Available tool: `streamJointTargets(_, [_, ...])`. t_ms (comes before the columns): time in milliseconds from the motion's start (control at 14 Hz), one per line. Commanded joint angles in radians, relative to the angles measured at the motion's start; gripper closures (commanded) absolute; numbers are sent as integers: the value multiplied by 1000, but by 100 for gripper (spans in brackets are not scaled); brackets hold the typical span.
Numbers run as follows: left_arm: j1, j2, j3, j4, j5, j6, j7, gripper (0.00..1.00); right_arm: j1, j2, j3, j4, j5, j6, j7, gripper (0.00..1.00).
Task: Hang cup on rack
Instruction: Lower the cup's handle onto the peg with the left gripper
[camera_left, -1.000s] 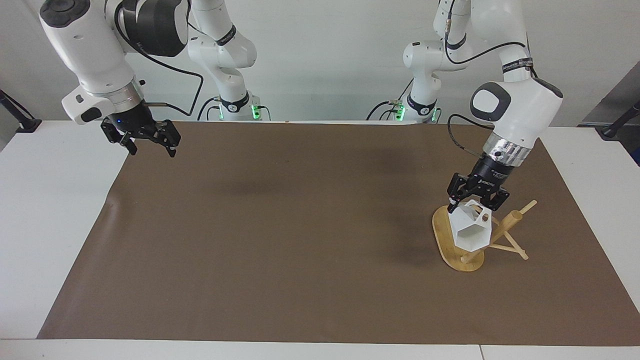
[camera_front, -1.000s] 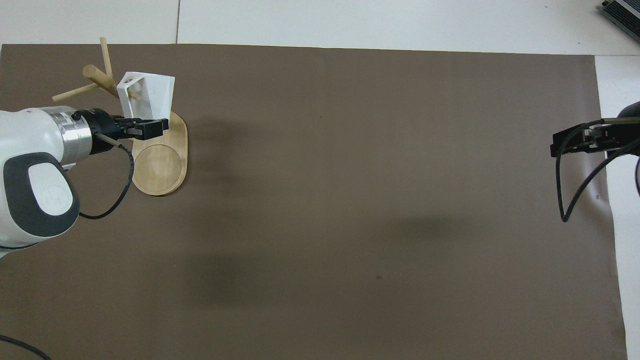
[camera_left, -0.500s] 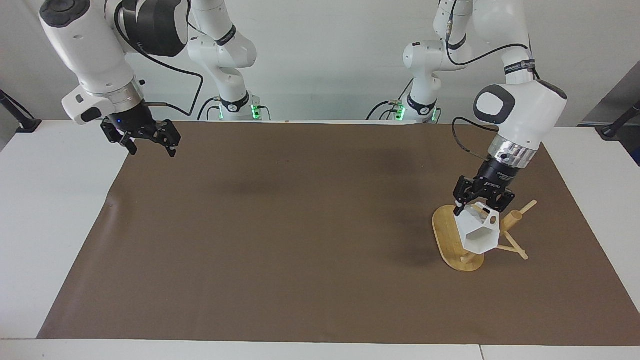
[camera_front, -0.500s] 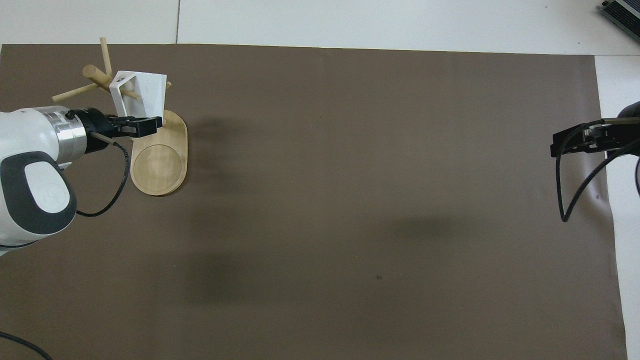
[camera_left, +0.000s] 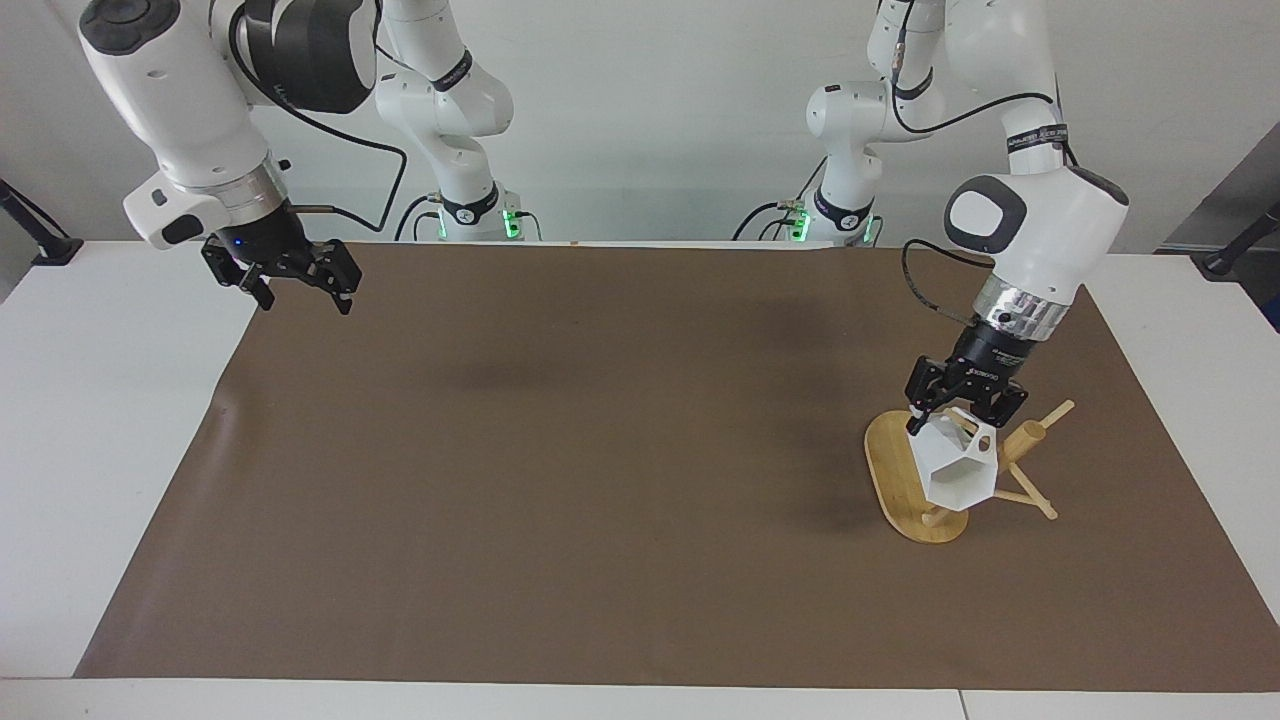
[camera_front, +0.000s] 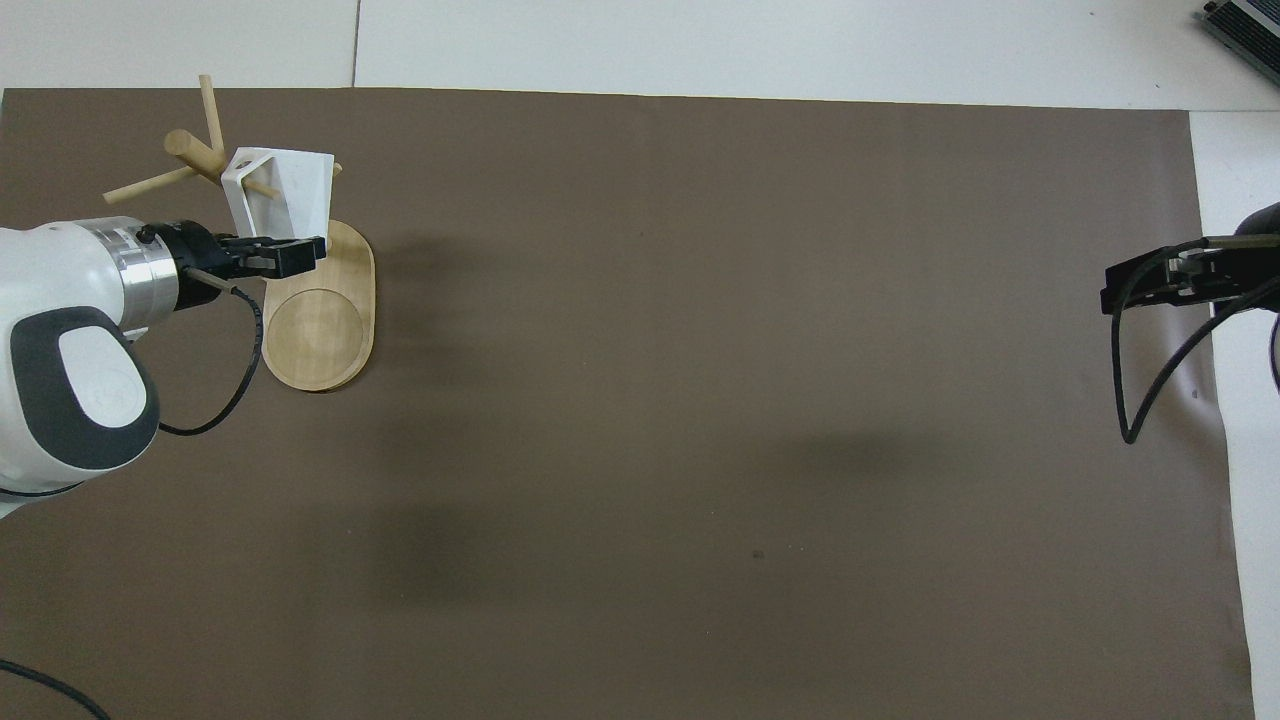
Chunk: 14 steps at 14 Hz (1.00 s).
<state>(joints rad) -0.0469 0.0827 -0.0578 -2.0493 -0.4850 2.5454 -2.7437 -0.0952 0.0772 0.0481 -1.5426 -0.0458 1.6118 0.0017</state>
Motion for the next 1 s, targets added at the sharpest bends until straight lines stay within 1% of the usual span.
streamJointTargets(0, [1,-12,-7,-17,17,7,-74,49,0,-14,2,-13,-2,-9,15,0])
streamJointTargets(71, [1,-14,-7,-14,17,-14,-59,42,0,-14,2,-13,-2,-9,15,0])
streamJointTargets(143, [1,-14,-7,-8,17,-28,-48,25,0,-14,2,-13,-2,-9,15,0])
streamJointTargets(214, [1,-14,-7,-8,17,-34,-41,0,0,-14,2,-13,-2,-9,15,0])
streamJointTargets(429, [7,-14,-5,3,17,-72,-7,0,0,-14,2,-13,-2,-9,15,0])
streamJointTargets(643, [18,-15,-4,31,25,-147,73,0,0,-14,2,-13,-2,-9,15,0])
streamJointTargets(929, [24,-29,-2,78,98,-276,202,0,0,-14,2,-13,-2,-9,15,0])
